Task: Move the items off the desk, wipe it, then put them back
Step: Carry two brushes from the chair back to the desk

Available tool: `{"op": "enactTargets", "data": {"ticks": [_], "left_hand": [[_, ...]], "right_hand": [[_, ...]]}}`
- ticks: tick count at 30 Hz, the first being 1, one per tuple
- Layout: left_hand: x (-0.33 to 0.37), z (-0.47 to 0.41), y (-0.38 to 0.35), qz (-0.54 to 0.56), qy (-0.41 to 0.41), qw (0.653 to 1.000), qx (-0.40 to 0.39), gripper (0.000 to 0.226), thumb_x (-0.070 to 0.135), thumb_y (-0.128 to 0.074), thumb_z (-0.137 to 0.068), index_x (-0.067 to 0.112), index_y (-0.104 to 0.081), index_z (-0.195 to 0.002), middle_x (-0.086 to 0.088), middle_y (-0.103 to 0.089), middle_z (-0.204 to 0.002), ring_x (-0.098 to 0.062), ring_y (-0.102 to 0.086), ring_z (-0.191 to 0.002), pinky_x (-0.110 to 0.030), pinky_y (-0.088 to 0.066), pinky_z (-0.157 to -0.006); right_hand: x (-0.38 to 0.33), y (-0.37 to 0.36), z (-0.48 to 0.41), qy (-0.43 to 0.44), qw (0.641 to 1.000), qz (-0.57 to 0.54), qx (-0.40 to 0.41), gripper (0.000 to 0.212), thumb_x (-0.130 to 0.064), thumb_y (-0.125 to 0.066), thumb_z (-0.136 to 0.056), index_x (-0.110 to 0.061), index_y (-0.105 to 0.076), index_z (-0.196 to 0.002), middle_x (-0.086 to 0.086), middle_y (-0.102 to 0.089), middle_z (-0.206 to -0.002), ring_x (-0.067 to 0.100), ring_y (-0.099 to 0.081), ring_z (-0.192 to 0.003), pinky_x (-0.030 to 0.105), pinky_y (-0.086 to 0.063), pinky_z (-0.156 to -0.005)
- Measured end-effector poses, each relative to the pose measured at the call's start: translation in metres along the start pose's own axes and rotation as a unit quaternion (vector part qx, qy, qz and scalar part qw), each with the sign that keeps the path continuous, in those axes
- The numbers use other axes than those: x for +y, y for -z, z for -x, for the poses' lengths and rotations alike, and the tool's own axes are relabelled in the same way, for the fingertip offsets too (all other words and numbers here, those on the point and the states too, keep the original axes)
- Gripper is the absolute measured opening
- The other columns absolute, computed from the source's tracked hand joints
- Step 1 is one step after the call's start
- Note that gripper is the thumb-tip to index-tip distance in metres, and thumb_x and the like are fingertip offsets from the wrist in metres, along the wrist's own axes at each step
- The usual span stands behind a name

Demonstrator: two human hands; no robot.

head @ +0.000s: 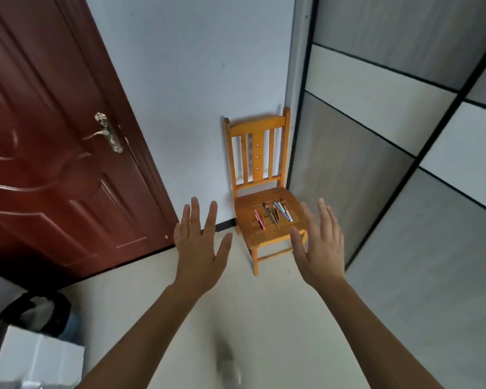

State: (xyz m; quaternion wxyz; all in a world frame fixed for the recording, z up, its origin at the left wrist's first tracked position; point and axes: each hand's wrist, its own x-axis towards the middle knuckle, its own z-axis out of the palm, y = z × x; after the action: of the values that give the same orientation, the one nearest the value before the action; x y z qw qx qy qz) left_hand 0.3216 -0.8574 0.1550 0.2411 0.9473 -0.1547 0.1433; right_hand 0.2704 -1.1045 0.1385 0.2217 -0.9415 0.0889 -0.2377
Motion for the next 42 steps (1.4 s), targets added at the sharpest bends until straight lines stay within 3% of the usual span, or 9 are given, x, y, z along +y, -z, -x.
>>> {"op": "enactTargets", "data": {"ticks": [5,11,17,21,25,33,38,42], "left_hand": [[0.002,-0.082,-0.055,0.019,-0.011,1.0,0.001,0.069,0.055,-0.034,-0.098,0.028,-0.013,-0.157,-0.002,0.006,-0.166,-0.022,0.008,-0.152,-0.056,-0.01,-0.12],[0.009,-0.211,-0.105,0.026,0.023,0.999,-0.021,0.074,0.07,-0.012,-0.091,0.034,-0.007,-0.155,0.002,0.011,-0.164,-0.02,0.01,-0.152,-0.057,-0.006,-0.12],[0.033,-0.31,-0.148,0.022,0.01,0.999,-0.039,0.069,0.059,-0.031,-0.094,0.033,-0.012,-0.155,0.0,0.002,-0.165,-0.023,0.004,-0.152,-0.057,-0.007,-0.12],[0.048,-0.358,-0.188,0.016,0.022,0.998,-0.05,0.069,0.058,-0.031,-0.094,0.032,-0.014,-0.156,0.001,0.004,-0.165,-0.021,0.007,-0.152,-0.057,-0.006,-0.12],[0.058,-0.399,-0.227,-0.009,0.056,0.997,-0.051,0.07,0.059,-0.031,-0.094,0.031,-0.017,-0.156,0.002,0.003,-0.166,-0.021,0.005,-0.152,-0.057,-0.007,-0.12],[0.042,-0.46,-0.3,-0.023,0.149,0.987,-0.052,0.069,0.059,-0.038,-0.092,0.031,-0.024,-0.155,-0.001,-0.009,-0.165,-0.025,-0.004,-0.152,-0.059,-0.011,-0.118],[0.002,-0.472,-0.374,0.012,0.2,0.976,-0.09,0.07,0.066,-0.029,-0.09,0.036,-0.021,-0.153,0.004,-0.008,-0.165,-0.024,-0.006,-0.152,-0.059,-0.016,-0.117],[-0.043,-0.454,-0.453,0.029,0.229,0.965,-0.127,0.071,0.067,-0.028,-0.091,0.037,-0.019,-0.154,0.007,-0.01,-0.165,-0.026,-0.012,-0.151,-0.057,-0.019,-0.115]], "right_hand": [[0.04,-0.031,-0.074,-0.008,0.999,0.026,-0.028,0.059,-0.055,-0.028,-0.104,-0.028,-0.029,-0.156,0.005,-0.02,-0.166,0.026,-0.018,-0.154,0.05,-0.024,-0.121],[0.078,-0.058,-0.192,-0.037,0.997,0.049,-0.046,0.059,-0.064,-0.019,-0.102,-0.039,-0.015,-0.155,0.0,-0.011,-0.168,0.024,-0.01,-0.155,0.048,-0.013,-0.121],[0.127,-0.081,-0.283,-0.083,0.995,0.047,-0.035,0.063,-0.069,-0.011,-0.099,-0.04,-0.015,-0.155,-0.001,-0.014,-0.167,0.025,-0.016,-0.154,0.048,-0.017,-0.12],[0.163,-0.106,-0.336,-0.077,0.995,0.027,-0.056,0.062,-0.07,-0.01,-0.099,-0.041,-0.014,-0.154,-0.003,-0.016,-0.166,0.024,-0.019,-0.153,0.046,-0.017,-0.118],[0.198,-0.132,-0.398,-0.052,0.995,-0.006,-0.089,0.064,-0.069,-0.009,-0.098,-0.039,-0.017,-0.155,0.002,-0.022,-0.165,0.026,-0.02,-0.153,0.052,-0.025,-0.121],[0.248,-0.206,-0.513,0.019,0.99,-0.002,-0.143,0.059,-0.055,-0.022,-0.104,-0.029,-0.028,-0.156,0.006,-0.028,-0.163,0.024,-0.025,-0.151,0.043,-0.028,-0.121],[0.27,-0.288,-0.528,0.019,0.984,-0.01,-0.177,0.057,-0.056,-0.027,-0.103,-0.03,-0.032,-0.155,0.005,-0.031,-0.163,0.024,-0.03,-0.149,0.042,-0.031,-0.118],[0.302,-0.371,-0.502,-0.007,0.98,-0.004,-0.199,0.057,-0.057,-0.029,-0.103,-0.029,-0.038,-0.152,0.004,-0.039,-0.159,0.024,-0.04,-0.144,0.044,-0.044,-0.111]]}}
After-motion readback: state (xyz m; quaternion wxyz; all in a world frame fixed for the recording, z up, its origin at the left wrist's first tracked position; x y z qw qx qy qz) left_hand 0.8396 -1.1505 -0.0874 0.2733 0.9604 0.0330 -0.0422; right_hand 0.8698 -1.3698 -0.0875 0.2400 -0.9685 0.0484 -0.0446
